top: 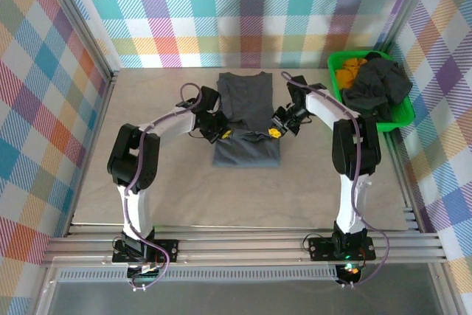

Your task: Fold and stack the t-shirts

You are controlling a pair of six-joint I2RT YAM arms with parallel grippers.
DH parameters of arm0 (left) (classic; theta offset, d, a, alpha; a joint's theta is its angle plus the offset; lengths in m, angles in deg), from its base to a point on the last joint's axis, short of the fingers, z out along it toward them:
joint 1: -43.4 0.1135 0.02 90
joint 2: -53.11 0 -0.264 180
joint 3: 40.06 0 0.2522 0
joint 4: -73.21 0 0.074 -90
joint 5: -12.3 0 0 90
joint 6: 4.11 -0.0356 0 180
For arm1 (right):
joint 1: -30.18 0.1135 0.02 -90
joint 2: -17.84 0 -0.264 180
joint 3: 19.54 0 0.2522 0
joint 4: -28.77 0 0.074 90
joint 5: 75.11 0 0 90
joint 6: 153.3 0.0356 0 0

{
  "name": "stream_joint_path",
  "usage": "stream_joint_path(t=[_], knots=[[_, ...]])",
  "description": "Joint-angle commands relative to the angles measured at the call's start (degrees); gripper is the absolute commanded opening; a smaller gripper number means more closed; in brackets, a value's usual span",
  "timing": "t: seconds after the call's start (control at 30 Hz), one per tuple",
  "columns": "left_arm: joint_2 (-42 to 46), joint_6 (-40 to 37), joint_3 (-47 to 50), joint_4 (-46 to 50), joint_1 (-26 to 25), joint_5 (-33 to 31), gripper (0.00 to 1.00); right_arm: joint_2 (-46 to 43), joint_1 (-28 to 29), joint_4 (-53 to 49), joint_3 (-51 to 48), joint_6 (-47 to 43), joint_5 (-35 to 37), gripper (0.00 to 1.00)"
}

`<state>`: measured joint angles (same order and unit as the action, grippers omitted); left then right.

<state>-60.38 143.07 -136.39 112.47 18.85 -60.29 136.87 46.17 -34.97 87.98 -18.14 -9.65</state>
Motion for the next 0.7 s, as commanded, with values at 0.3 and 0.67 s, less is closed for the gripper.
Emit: stream_joint_path(t=[0.3,0.67], knots=[[-1.6,-0.8,-5.3,5.2,1.4,-3.4,0.04,6.2,-1.7,-1.3,8.8,-1.0,0.2,0.0],[8.3,-6.7,0.1,8.1,0.7,-9.9,0.52,1.8,-3.4,2.4,6.1,-7.6,-2.7,0.5]])
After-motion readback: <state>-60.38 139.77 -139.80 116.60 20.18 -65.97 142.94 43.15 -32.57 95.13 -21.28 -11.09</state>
